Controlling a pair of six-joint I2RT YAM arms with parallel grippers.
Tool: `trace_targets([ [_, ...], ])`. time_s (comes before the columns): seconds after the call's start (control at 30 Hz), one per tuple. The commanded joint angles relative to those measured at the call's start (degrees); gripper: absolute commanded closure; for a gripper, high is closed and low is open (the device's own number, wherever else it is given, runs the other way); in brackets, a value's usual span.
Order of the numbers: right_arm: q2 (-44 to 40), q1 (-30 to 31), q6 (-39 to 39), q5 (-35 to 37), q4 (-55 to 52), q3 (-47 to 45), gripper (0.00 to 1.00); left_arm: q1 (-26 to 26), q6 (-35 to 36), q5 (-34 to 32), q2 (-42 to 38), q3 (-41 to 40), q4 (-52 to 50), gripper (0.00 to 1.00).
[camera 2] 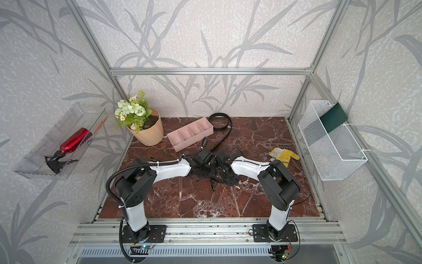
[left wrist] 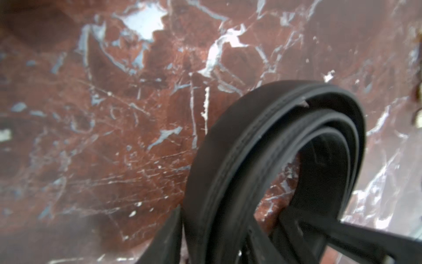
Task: Place the belts into the storage roll
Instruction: Roll the belt at the center of the board.
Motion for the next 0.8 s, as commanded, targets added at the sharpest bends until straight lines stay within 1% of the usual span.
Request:
trace_targets([
  [0.0, 1.2, 3.1, 2.8, -11.7, 0.5, -4.4, 1.0, -0.5, -1.6, -2.6, 2.7, 0.1, -3.0, 0.71],
  [0.1, -1.2, 3.0, 3.5, -11.3, 1.7, -6.8, 1.0, -0.7, -1.0, -2.5, 3.9, 0.8, -3.5, 0.88],
  [0.13, -2.2, 2.9, 3.7, -11.5, 2.4, -8.0, 1.0, -0.7, -0.5, -2.5, 4.2, 1.3, -4.1, 0.95],
  [0.17, -3.0, 2.8, 3.7, -11.6, 3.0, -9.2, 0.9, -0.7, 0.1, -2.6, 4.4, 1.6, -4.7, 0.99],
  [0.23, -8.5, 2.1, 1.8, -10.8, 2.3, -11.0, 0.69, -0.7, 1.4, -2.8, 4.8, 2.5, -6.3, 1.0],
  [0.27, -11.8, 1.8, 0.6, -9.2, -0.7, -11.2, 0.56, -0.6, 2.1, -2.8, 5.1, 3.0, -7.2, 1.0],
  [0.3, -14.7, 1.2, -0.8, -7.7, -3.4, -11.2, 0.46, -0.6, 2.8, -2.9, 5.3, 3.4, -7.9, 1.0],
  [0.33, -18.6, 0.1, -3.0, -7.0, -5.9, -11.3, 0.39, -0.7, 3.6, -3.0, 5.4, 3.8, -8.5, 1.0],
  [0.37, -22.5, -1.5, -4.9, -6.2, -7.9, -11.5, 0.35, -0.6, 4.5, -3.0, 5.5, 4.2, -9.3, 1.0],
  [0.4, -25.6, -2.8, -6.4, -5.3, -8.6, -11.7, 0.34, -0.6, 5.0, -3.2, 5.7, 4.7, -10.2, 1.0],
  [0.47, -31.9, -6.2, -9.6, -4.5, -7.6, -12.2, 0.26, -0.6, 7.0, -3.6, 6.1, 6.0, -12.0, 1.0],
  [0.53, -33.3, -10.0, -10.3, -6.3, -7.9, -10.9, 0.25, -0.6, 8.6, -3.9, 6.5, 6.8, -13.4, 1.0],
  [0.6, -31.6, -13.6, -10.7, -8.7, -5.8, -8.9, 0.26, -0.6, 10.2, -4.5, 6.9, 8.0, -15.0, 1.0],
  [0.67, -28.2, -15.8, -10.1, -11.2, -3.1, -7.3, 0.25, -0.6, 11.7, -5.0, 7.5, 9.1, -16.6, 1.0],
  [0.77, -23.3, -17.2, -6.9, -14.2, 3.6, -6.6, 0.28, -0.6, 13.6, -6.1, 8.1, 10.6, -18.8, 1.0],
])
